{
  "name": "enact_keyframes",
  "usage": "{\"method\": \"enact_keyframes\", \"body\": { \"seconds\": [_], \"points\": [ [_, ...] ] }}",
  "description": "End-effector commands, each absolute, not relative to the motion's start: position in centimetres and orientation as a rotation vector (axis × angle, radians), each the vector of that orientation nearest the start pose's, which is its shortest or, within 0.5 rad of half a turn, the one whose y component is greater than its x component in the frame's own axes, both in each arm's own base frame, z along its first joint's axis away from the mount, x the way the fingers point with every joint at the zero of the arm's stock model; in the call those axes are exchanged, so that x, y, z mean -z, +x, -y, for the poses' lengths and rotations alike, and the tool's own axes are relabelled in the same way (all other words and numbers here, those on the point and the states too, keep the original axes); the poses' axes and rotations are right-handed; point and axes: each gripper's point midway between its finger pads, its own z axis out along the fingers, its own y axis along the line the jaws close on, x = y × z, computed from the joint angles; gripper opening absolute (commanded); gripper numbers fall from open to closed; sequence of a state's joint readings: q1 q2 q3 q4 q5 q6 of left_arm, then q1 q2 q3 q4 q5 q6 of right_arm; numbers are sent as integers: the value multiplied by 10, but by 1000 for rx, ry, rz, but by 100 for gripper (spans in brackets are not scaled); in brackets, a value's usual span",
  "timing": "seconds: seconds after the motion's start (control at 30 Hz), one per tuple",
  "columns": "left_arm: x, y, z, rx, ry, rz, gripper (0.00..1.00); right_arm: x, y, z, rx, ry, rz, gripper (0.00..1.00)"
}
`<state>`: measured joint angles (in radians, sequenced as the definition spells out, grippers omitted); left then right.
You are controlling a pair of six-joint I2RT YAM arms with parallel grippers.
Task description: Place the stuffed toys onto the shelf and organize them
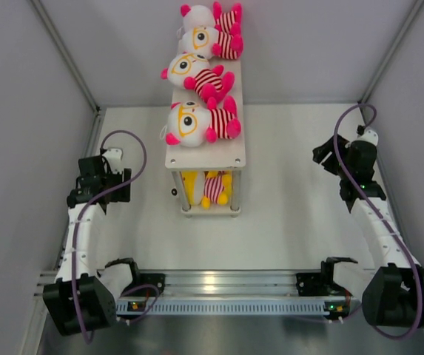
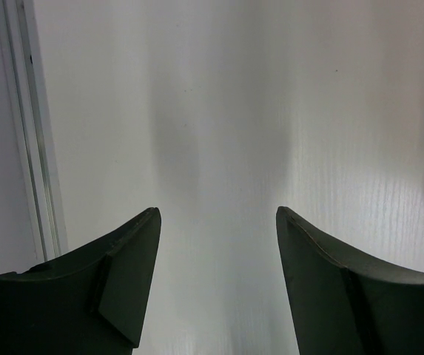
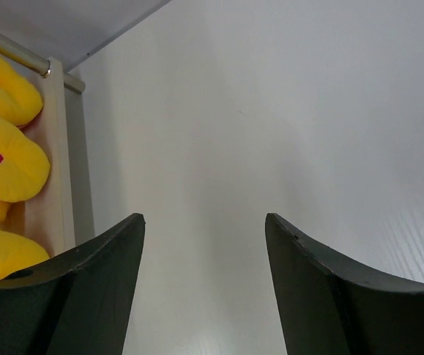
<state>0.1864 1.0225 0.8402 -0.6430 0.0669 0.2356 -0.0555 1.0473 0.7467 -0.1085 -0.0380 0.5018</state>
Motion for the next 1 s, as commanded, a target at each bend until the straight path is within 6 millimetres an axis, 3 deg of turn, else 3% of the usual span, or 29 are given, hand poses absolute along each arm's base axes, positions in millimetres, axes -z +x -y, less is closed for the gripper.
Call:
{"method": "enact_keyframes", "body": {
  "seconds": [0.0, 0.17, 0.33, 0.63, 0.77, 0.97],
  "points": [
    [-145, 268, -47, -87, 104, -2357, 70, -220, 362, 0, -328, 524, -1812, 67],
    [-144, 263, -48, -97, 110, -2347, 70, -213, 358, -1, -339, 536, -1814, 66],
    [-152, 263, -40, -53, 145, -2308, 72, -219, 360, -2, -349, 527, -1787, 67],
    [-169, 271, -43, -39, -32, -2266, 77, -221, 359, -1, -349, 528, -1778, 67],
    [-168, 271, -57, -119, -127, -2267, 76, -222, 358, -2, -354, 524, -1776, 67],
    [-168, 271, -55, -109, -110, -2267, 75, -224, 357, -4, -365, 520, -1774, 67]
  ]
}}
